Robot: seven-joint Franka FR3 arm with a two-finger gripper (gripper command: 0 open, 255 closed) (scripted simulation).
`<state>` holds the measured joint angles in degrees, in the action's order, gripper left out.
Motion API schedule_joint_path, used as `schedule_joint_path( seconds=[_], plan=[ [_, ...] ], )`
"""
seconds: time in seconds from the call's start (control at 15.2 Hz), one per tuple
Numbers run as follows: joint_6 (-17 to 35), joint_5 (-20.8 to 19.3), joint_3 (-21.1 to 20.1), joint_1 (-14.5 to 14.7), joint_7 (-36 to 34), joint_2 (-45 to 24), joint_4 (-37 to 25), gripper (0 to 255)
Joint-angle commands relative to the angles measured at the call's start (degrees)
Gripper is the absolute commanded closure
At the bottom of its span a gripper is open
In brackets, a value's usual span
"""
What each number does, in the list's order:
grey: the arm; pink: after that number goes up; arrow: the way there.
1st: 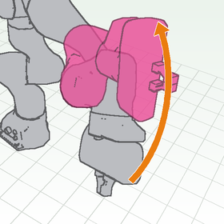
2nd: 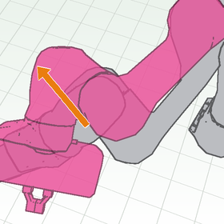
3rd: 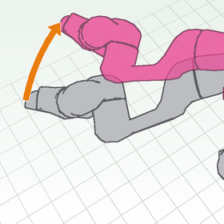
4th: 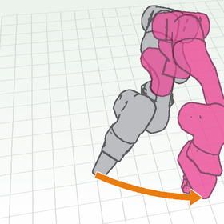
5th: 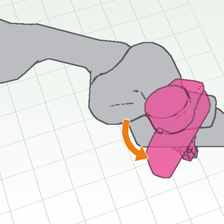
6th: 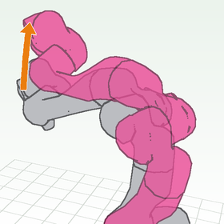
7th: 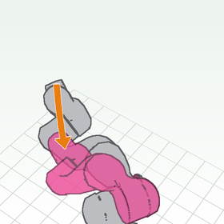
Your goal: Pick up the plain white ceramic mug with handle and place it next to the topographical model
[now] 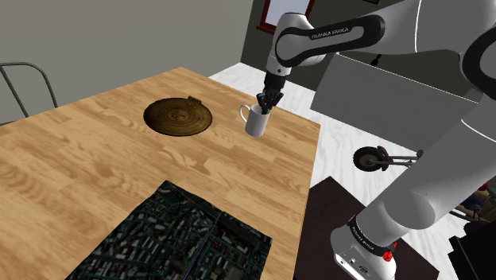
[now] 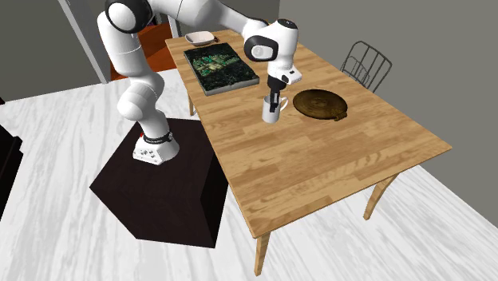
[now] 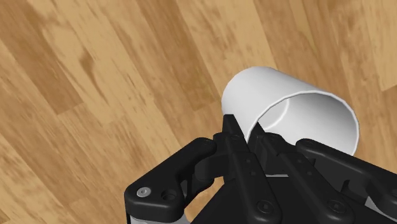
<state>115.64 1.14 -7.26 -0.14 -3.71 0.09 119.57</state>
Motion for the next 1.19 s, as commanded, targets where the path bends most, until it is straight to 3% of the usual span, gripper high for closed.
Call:
schedule_joint_path(
  seconds=[0.0, 1.12],
  plan=[
    [-1.6, 0.1, 0.0, 0.0, 0.1, 0.6, -1.0, 255],
    [-14.4, 0.3, 0.2, -0.1, 0.1, 3.2, -11.3, 255]
  ],
)
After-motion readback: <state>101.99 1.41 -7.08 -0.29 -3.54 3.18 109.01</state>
